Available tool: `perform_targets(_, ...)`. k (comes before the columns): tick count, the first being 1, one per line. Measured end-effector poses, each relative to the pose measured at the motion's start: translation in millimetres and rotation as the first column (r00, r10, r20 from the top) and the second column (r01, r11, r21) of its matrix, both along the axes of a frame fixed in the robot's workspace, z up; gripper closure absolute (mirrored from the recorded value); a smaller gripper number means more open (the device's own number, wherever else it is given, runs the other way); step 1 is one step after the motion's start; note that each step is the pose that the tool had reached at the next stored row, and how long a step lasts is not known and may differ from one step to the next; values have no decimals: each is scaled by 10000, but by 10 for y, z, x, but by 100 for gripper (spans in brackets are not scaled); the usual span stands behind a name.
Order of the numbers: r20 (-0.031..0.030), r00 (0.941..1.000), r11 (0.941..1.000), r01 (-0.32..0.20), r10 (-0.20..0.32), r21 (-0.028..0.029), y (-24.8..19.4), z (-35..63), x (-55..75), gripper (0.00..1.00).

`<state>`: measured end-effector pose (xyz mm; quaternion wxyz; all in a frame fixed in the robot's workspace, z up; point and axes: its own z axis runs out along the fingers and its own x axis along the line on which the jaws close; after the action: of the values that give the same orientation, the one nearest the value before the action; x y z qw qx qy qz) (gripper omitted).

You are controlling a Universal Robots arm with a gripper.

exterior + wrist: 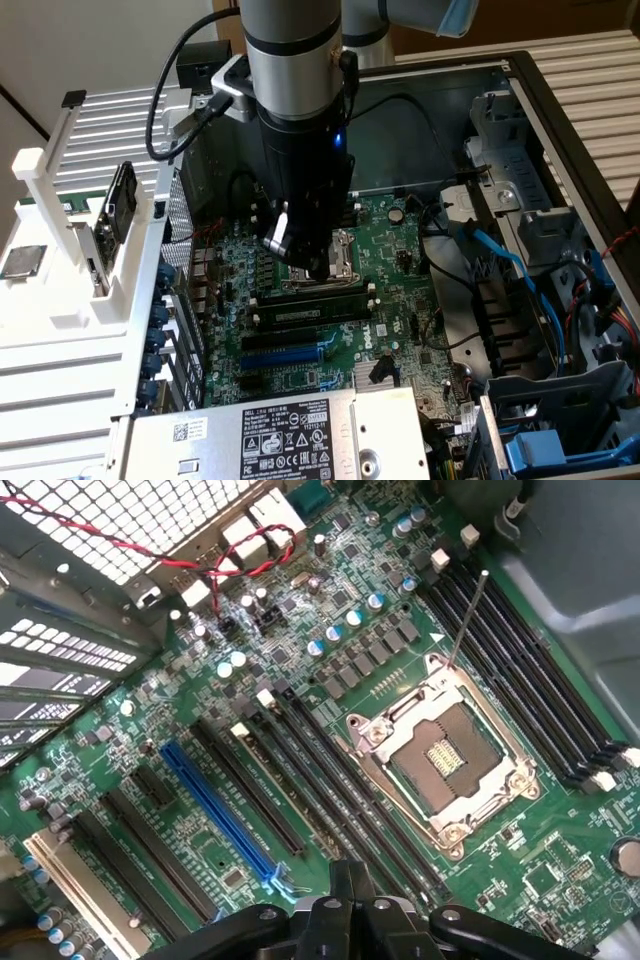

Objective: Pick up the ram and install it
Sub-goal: 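Press down the ram until it locks into place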

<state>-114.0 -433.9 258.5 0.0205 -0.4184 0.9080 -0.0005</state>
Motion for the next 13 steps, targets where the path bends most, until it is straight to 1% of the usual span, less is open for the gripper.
perform_targets(1, 0, 9999, 9999, 149, -149, 1, 0, 0, 0, 90)
perform_targets(2, 0, 9990, 9990, 441, -441, 1, 0, 0, 0, 90)
perform_targets(5, -1, 9963, 9963, 856, -856, 1, 0, 0, 0, 90)
perform_targets(7, -2, 9934, 9934, 1148, -1148, 4, 0, 0, 0, 90)
perform_targets(11, -5, 9850, 9850, 1728, -1728, 21, 0, -4, 0, 90)
perform_targets(13, -7, 9792, 9792, 2030, -2030, 32, 0, -7, 0, 90)
